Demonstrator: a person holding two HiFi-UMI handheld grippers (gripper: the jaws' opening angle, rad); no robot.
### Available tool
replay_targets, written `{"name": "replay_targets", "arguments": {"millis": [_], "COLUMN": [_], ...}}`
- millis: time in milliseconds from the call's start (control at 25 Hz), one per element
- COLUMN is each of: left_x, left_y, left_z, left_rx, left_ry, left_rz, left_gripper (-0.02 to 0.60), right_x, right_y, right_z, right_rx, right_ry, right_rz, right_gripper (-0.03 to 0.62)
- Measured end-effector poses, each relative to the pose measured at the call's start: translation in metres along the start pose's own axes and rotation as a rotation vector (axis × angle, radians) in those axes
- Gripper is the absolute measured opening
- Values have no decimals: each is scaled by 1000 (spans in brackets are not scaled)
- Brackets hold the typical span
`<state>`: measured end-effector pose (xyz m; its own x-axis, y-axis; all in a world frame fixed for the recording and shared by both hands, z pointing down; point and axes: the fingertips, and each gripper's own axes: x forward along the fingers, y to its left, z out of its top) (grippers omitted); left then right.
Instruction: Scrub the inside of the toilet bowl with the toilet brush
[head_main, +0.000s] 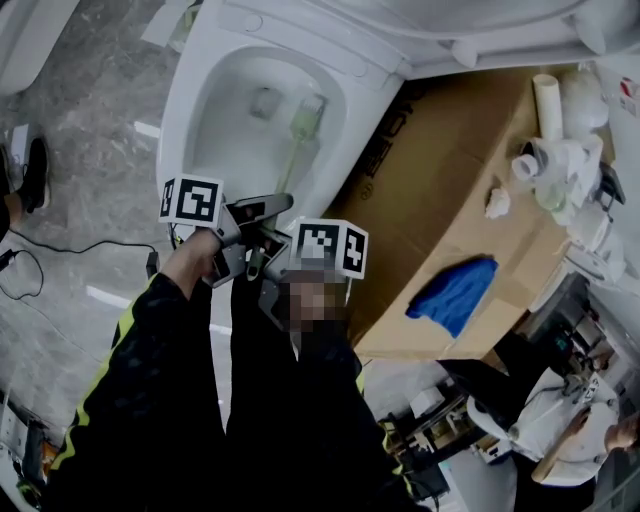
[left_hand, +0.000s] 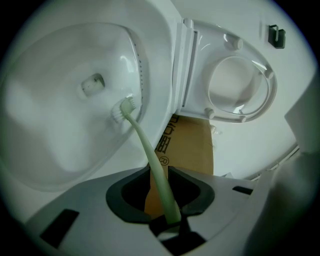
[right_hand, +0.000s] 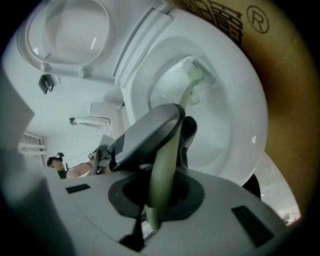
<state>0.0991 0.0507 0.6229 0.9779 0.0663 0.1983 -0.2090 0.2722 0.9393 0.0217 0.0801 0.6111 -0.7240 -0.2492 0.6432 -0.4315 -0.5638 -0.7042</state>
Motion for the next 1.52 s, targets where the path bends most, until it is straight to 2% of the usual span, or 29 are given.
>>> {"name": "replay_targets", "arguments": {"millis": [80,240,480,760,1200,1520], "left_x": [2,7,5,-2,-8,-30], "left_y": [1,-3,-5,-17,-88,-149], "left_z": [-7,-13,-9,-6,-21,-42], "left_rx": [-16,-52,-27,20,-23,-25], "left_ry": [10,10,11,22,-14,-100], "left_rz": [4,-35,-33,30,17,29], "left_gripper": [112,114,114,112,112,112], "right_x": [-3,-6,-5,-11,-63,-103], "right_y": [-4,-8,-3,15,65,112], "right_z": [-4,-7,-6,-7,-24,-53], "right_rx": [10,10,-2,-5,-26,-93], "right_ry": [2,10,16,26,101,161], "right_rz": [-3,-13,6,58,158,215], "right_gripper": [37,37,37,37,35,35]}}
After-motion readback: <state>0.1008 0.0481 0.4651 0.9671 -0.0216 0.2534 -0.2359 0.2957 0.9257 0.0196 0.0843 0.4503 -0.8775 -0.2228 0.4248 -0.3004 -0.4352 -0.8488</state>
